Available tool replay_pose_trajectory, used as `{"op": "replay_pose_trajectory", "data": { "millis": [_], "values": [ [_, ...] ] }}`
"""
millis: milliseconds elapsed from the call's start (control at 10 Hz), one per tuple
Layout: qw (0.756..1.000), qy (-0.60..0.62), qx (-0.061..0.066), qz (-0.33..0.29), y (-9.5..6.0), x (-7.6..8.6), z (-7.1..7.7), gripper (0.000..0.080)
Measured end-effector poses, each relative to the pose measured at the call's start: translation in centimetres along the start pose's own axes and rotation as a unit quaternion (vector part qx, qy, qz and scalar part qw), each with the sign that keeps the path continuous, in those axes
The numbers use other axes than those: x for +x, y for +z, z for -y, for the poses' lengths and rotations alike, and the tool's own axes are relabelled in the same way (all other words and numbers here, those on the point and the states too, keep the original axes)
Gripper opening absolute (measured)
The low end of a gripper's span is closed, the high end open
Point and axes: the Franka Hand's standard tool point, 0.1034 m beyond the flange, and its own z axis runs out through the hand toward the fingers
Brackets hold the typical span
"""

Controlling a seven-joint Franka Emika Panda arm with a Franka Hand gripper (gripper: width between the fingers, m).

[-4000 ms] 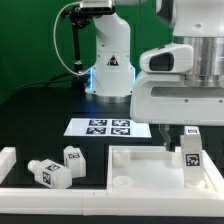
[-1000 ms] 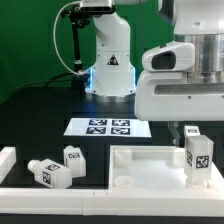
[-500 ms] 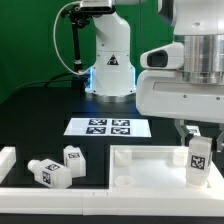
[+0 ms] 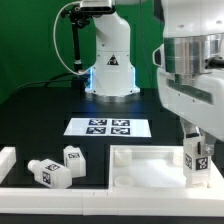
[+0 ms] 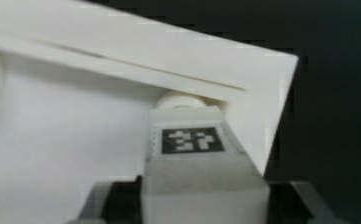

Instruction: Assemble one leg

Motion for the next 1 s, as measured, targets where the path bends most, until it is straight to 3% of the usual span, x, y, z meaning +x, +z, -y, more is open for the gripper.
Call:
{"op": "replay_pose_trajectory", "data": {
  "millis": [100,300,400,500,600,700,1000],
  "values": [
    [0.999,0.053,0.012,0.004,0.0,0.0,-0.2,0.0287],
    [0.998,0.068,0.011,0.004,0.0,0.0,-0.2,0.0287],
    [0.998,0.064,0.011,0.004,0.1,-0.1,-0.2,0.0342],
    [0.999,-0.036,0.008,-0.007,0.2,-0.7,-0.3,0.0342],
    [0.991,-0.134,0.004,-0.012,0.3,-1.6,-0.3,0.0533],
    [0.976,-0.216,0.002,-0.012,0.4,-1.9,-0.4,0.0612],
    [0.944,-0.33,-0.002,-0.013,0.6,-1.6,-0.6,0.0647]
  ]
}}
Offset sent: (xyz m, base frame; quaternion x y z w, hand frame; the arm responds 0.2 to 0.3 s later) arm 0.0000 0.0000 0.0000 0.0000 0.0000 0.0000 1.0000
